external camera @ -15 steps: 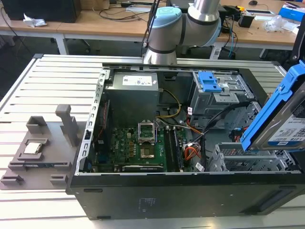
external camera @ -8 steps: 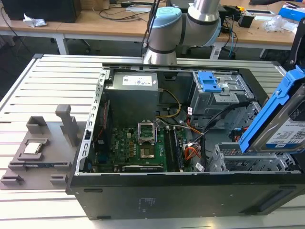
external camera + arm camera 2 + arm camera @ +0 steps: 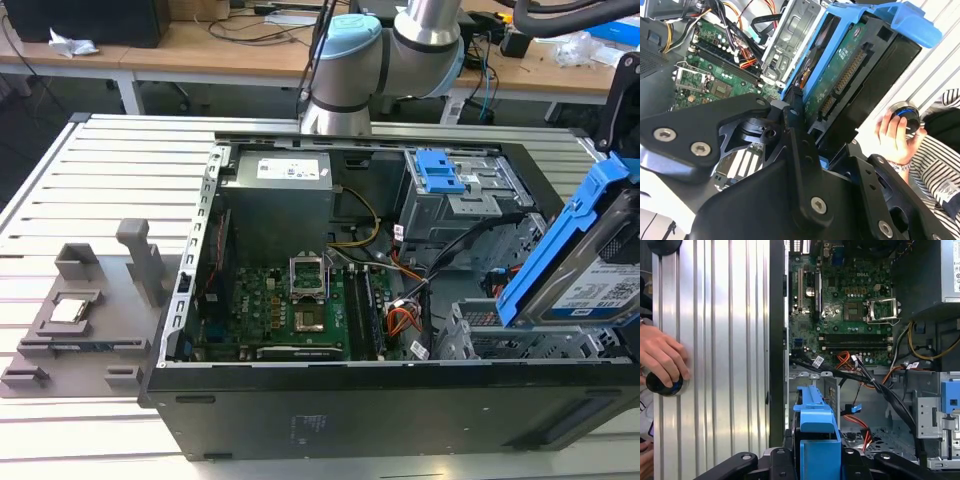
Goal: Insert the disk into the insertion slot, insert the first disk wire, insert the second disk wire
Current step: 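Insert the disk into the insertion slot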
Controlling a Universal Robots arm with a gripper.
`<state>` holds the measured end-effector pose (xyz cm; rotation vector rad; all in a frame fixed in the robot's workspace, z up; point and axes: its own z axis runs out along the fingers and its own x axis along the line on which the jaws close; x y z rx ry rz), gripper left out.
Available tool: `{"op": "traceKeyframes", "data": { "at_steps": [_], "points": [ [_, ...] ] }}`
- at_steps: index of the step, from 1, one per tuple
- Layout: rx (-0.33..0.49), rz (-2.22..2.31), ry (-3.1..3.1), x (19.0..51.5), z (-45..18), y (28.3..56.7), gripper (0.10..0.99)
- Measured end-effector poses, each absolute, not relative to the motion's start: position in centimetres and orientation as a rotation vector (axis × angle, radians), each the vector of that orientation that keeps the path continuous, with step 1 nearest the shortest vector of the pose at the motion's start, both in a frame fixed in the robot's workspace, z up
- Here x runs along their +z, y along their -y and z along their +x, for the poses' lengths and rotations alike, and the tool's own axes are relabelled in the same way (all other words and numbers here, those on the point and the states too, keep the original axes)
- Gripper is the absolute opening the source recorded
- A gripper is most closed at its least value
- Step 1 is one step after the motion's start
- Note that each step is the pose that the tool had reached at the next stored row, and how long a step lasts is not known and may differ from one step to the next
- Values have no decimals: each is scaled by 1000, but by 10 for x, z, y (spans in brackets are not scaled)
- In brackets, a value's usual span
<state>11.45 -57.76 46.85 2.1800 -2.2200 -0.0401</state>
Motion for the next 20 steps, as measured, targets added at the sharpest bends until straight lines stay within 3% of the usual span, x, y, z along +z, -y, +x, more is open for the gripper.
{"op": "traceKeyframes", "data": {
  "at_steps": [20],
  "points": [
    [-40, 2180, 2220, 459, 112, 568, 361]
  ]
}}
